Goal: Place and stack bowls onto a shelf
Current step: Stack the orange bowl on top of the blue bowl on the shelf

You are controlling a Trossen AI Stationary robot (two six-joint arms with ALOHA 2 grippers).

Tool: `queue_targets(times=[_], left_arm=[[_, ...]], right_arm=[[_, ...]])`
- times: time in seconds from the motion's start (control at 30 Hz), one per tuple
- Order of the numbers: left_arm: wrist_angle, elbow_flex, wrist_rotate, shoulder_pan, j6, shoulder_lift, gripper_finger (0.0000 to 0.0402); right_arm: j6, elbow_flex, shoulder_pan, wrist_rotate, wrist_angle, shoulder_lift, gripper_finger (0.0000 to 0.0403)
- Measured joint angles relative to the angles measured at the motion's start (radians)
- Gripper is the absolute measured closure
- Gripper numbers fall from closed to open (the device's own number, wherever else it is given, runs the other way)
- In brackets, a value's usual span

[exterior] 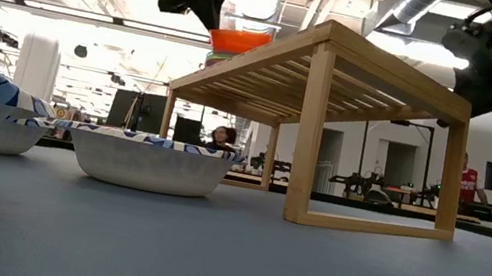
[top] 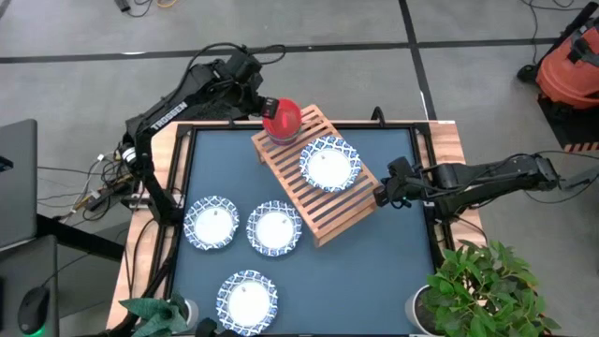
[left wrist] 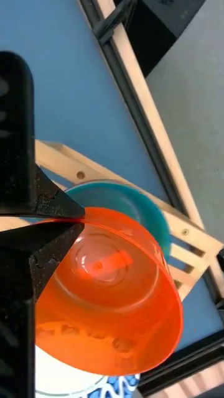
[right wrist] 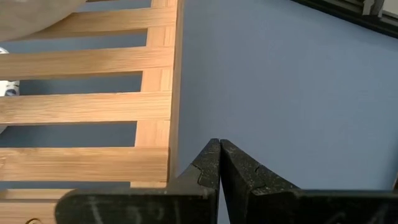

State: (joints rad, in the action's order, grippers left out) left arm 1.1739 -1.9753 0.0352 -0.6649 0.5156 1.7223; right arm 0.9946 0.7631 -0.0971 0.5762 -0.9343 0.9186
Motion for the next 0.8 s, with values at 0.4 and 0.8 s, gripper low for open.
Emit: queue_targets(times=[0.4, 0.8], left_arm=[[0.003, -0.001, 0.048, -0.046, 0.001, 0.0, 0.0401], [-0.019, -0.001, 0.049, -0.039, -0.031, 0.0, 0.0336]], right_arm=[[-0.001, 0.0, 0.002, -0.001, -0.004, 0.101, 0.0367], [0.0, 0.0, 0.0, -0.055, -0.006, 0.115, 0.0367]])
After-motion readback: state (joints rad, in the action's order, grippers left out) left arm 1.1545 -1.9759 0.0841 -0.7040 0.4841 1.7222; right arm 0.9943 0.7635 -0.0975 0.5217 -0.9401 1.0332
